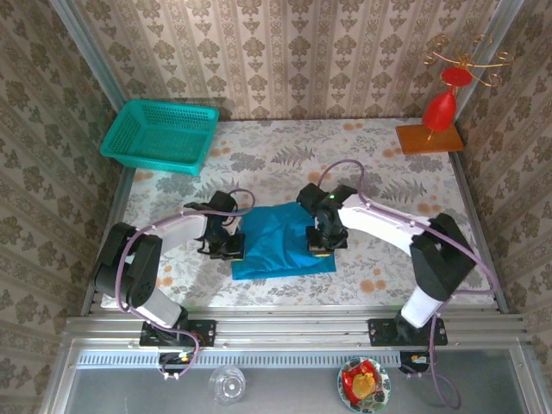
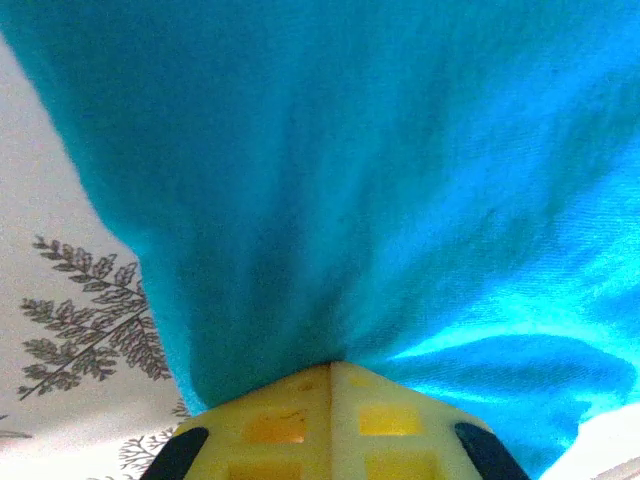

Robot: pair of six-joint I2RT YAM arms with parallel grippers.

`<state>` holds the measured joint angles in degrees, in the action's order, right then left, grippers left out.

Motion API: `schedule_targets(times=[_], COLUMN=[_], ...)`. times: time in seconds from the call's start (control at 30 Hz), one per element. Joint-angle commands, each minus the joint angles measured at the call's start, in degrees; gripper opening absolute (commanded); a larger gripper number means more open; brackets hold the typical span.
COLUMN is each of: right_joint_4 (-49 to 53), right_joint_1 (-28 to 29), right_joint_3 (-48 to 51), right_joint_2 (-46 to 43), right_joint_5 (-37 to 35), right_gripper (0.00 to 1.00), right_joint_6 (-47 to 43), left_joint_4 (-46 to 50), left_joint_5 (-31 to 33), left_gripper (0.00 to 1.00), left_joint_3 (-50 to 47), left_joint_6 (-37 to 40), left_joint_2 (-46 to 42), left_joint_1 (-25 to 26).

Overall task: Fold the inside-out t-shirt
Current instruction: Smooth out the T-shirt at the center of the table, then rotate the T-shirt at the center of the table.

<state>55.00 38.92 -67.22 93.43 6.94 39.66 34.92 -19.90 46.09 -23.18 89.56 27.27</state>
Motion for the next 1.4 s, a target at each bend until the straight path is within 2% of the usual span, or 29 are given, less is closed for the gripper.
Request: schedule_targets(times=[0.0, 0.17, 0.33, 0.43, 0.57, 0.7, 0.8, 0.9, 1.03, 1.1, 1.37], right_joint_4=[3.36, -1.21, -8.65, -10.89, -8.07, -2.58, -0.96, -3.34, -13.82, -16.78, -17.13], right_joint_1=[-1.74, -4.64, -6.89, -7.45, -7.62, -7.72, -7.42, -5.87, -3.7, -3.41, -7.15], right_joint_3=[4.99, 12.22, 16.55, 17.31, 16.15, 13.47, 11.72, 10.69, 12.35, 13.18, 16.13], right_joint_2=[-5.21, -7.29, -5.57, -4.07, -6.59, -10.08, -10.9, -10.14, -6.78, -4.04, 3.97], right_joint_5=[-0.9, 2.55, 5.74, 7.88, 5.18, 0.47, 0.58, 4.4, 14.68, 16.78, 8.23], right_gripper=[0.0, 0.0, 0.02, 0.22, 0.28, 0.3, 0.3, 0.3, 0.3, 0.3, 0.29], right_joint_6=[2.32, 2.87, 2.37, 2.09, 2.33, 2.53, 2.74, 3.08, 4.74, 5.16, 4.6], left_joint_4=[-1.12, -1.66, -1.06, 1.73, 7.26, 11.27, 11.12, 9.86, 7.54, 6.49, 4.13], left_joint_5=[1.09, 0.83, -0.42, -1.35, -1.81, -3.05, -4.35, -4.82, -6.03, -5.95, -7.26], left_gripper=[0.06, 0.05, 0.05, 0.08, 0.12, 0.11, 0.06, 0.02, 0.0, 0.0, 0.0], left_joint_3=[-2.54, -2.8, -2.22, -0.18, 3.79, 7.06, 7.99, 7.72, 5.93, 4.8, -1.3], left_joint_6=[-1.25, -1.33, -1.51, -0.93, 0.45, 1.39, 1.3, 1.13, 2.18, 2.61, 2.77], left_joint_2=[0.49, 0.49, -1.12, -4.94, -10.57, -11.76, -9.58, -6.24, -1.51, 0.45, 3.89], left_joint_1=[-2.89, -4.21, -4.24, -4.07, -3.12, 1.1, 4.68, 7.03, 8.22, 8.16, 8.48])
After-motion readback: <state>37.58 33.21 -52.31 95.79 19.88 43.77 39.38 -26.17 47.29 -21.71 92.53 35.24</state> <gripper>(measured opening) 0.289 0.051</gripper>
